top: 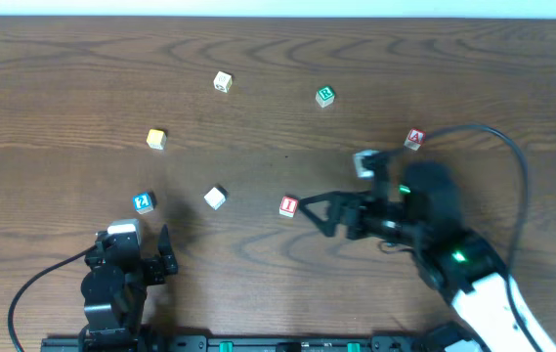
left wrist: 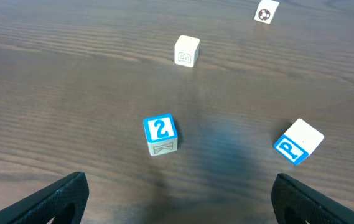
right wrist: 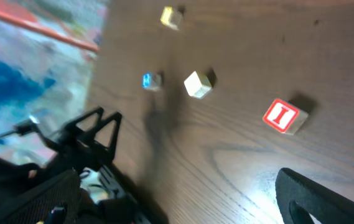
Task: Spell out Ai2
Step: 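Move the right gripper over the red 'I' block and grasp it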
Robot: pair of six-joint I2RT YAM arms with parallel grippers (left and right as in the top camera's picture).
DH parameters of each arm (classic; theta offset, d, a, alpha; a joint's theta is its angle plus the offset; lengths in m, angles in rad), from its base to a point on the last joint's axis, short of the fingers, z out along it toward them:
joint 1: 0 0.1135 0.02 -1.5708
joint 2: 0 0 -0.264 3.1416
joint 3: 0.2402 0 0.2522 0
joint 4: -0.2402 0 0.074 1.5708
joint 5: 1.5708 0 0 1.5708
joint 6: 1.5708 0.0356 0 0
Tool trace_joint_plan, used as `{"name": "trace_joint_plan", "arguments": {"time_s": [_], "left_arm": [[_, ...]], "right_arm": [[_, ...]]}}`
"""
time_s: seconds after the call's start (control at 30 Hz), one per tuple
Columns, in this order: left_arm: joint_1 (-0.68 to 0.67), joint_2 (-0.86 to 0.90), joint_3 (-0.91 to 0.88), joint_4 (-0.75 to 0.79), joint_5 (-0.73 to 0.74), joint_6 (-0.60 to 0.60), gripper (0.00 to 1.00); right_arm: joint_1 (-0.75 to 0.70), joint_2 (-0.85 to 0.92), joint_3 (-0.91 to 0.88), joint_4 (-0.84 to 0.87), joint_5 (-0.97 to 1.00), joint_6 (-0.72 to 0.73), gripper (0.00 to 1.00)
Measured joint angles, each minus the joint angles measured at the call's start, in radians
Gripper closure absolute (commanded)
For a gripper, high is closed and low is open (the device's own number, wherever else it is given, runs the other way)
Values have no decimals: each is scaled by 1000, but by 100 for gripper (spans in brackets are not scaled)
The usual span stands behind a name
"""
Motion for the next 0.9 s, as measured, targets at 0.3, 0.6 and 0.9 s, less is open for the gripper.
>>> {"name": "trace_joint_plan", "arguments": {"time_s": [0.3,0.6,0.9], "left_arm": [[0,0,0,1,0,0,5],[0,0,0,0,0,0,5],[0,0,0,0,0,0,5]], "right_arm": [[309,314,244,-192,402,0,1],[377,667,444,-395,615,123,1],[370,843,463,-379,668,246,8]]}}
